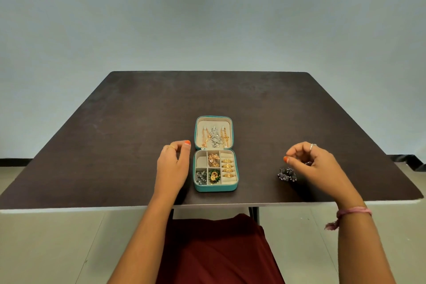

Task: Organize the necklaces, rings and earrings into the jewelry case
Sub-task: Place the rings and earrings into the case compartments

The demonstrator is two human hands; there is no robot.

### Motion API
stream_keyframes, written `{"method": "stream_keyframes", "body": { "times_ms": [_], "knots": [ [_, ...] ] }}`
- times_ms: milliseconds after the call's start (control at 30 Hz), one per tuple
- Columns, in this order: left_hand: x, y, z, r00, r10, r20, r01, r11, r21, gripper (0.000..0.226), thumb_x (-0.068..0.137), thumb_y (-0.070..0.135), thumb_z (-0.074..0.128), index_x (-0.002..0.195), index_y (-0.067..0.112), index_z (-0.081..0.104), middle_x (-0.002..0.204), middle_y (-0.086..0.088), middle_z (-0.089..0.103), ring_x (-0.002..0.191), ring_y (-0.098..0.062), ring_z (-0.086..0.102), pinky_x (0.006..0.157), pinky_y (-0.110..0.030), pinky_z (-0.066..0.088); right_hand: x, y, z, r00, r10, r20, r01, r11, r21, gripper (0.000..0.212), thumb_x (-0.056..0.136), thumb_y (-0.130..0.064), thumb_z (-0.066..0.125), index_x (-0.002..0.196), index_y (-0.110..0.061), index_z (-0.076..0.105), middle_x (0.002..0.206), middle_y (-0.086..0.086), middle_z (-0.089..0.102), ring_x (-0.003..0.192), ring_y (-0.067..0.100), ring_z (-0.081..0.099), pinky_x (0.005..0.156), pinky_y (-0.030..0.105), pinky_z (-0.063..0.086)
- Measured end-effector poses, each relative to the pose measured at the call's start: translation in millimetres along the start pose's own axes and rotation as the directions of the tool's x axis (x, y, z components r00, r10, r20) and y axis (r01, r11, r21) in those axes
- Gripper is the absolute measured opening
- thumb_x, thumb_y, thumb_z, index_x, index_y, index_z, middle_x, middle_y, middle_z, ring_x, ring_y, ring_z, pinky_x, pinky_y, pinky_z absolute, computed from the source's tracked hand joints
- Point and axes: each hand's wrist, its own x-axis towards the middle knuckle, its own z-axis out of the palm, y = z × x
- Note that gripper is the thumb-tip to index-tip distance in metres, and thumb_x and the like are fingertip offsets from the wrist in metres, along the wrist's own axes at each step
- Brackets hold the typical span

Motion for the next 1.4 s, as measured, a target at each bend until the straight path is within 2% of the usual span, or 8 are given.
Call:
{"method": "stream_keyframes", "body": {
  "times_ms": [167,400,500,667,867,1033,1133,1400],
  "knots": [
    [-8,35,13,0.987,0.145,-0.063,-0.147,0.988,-0.036,0.021,0.096,0.026,0.053,0.115,0.019,0.057,0.109,0.005,0.048,0.074,0.001,0.053,0.061,-0.006,0.044,-3,12,-7,0.998,0.057,-0.041,-0.058,0.998,-0.03,0.006,0.087,-0.014,0.067,0.088,-0.019,0.065,0.081,-0.004,0.065,0.072,0.005,0.058,0.061,0.009,0.042],
    [-31,74,73,0.932,0.296,0.208,-0.271,0.952,-0.139,0.015,0.09,0.013,0.056,0.096,0.023,0.065,0.094,0.003,0.062,0.074,-0.002,0.057,0.069,-0.012,0.043,-7,26,-5,0.989,0.148,0.005,-0.148,0.988,-0.034,0.009,0.089,-0.018,0.064,0.096,-0.023,0.067,0.088,-0.003,0.069,0.084,0.014,0.065,0.07,0.019,0.047],
    [-38,77,102,0.893,0.252,0.372,-0.231,0.968,-0.102,0.016,0.09,0.015,0.058,0.103,0.017,0.068,0.087,0.005,0.065,0.071,0.0,0.054,0.07,-0.014,0.04,-8,27,-4,0.986,0.165,0.025,-0.164,0.986,-0.042,0.013,0.089,-0.023,0.065,0.101,-0.023,0.068,0.092,-0.007,0.069,0.087,0.003,0.062,0.069,0.011,0.042],
    [-44,77,136,0.835,0.149,0.53,-0.219,0.973,0.071,0.031,0.091,0.026,0.059,0.119,0.014,0.063,0.115,-0.001,0.063,0.101,-0.011,0.059,0.082,-0.016,0.04,-11,25,-11,0.985,0.143,0.095,-0.135,0.987,-0.083,0.02,0.089,-0.021,0.065,0.107,-0.028,0.067,0.097,-0.013,0.067,0.089,-0.004,0.06,0.068,0.007,0.041],
    [-44,77,148,0.844,0.153,0.514,-0.255,0.958,0.134,0.02,0.087,0.021,0.061,0.104,0.016,0.07,0.102,-0.002,0.061,0.091,-0.014,0.06,0.082,-0.026,0.048,-10,26,-9,0.987,0.116,0.106,-0.097,0.98,-0.171,0.018,0.086,-0.018,0.069,0.103,-0.025,0.069,0.093,-0.011,0.068,0.085,-0.003,0.061,0.064,0.005,0.043],
    [-45,74,149,0.86,0.156,0.485,-0.233,0.967,0.102,0.013,0.088,0.02,0.058,0.093,0.019,0.07,0.099,0.001,0.06,0.084,-0.009,0.057,0.071,-0.019,0.043,-9,24,-4,0.991,0.104,0.079,-0.083,0.97,-0.227,0.012,0.085,-0.017,0.069,0.094,-0.024,0.07,0.091,-0.006,0.067,0.083,0.001,0.061,0.065,0.008,0.043],
    [-45,75,144,0.867,0.145,0.476,-0.159,0.987,-0.012,0.013,0.089,0.02,0.059,0.096,0.019,0.07,0.093,0.006,0.064,0.078,-0.002,0.054,0.063,-0.01,0.038,-9,22,-4,0.993,0.1,0.063,-0.085,0.975,-0.206,0.009,0.086,-0.019,0.068,0.093,-0.023,0.069,0.09,-0.006,0.068,0.083,0.002,0.062,0.067,0.01,0.044],
    [-48,84,125,0.861,0.131,0.491,0.027,0.953,-0.301,0.015,0.092,0.024,0.06,0.104,0.022,0.069,0.096,0.013,0.065,0.09,0.001,0.058,0.073,-0.014,0.044,-9,15,-11,0.999,0.049,-0.007,-0.049,0.995,-0.085,0.006,0.086,-0.019,0.067,0.089,-0.023,0.07,0.084,-0.011,0.069,0.078,0.0,0.063,0.064,0.009,0.044]
  ]
}}
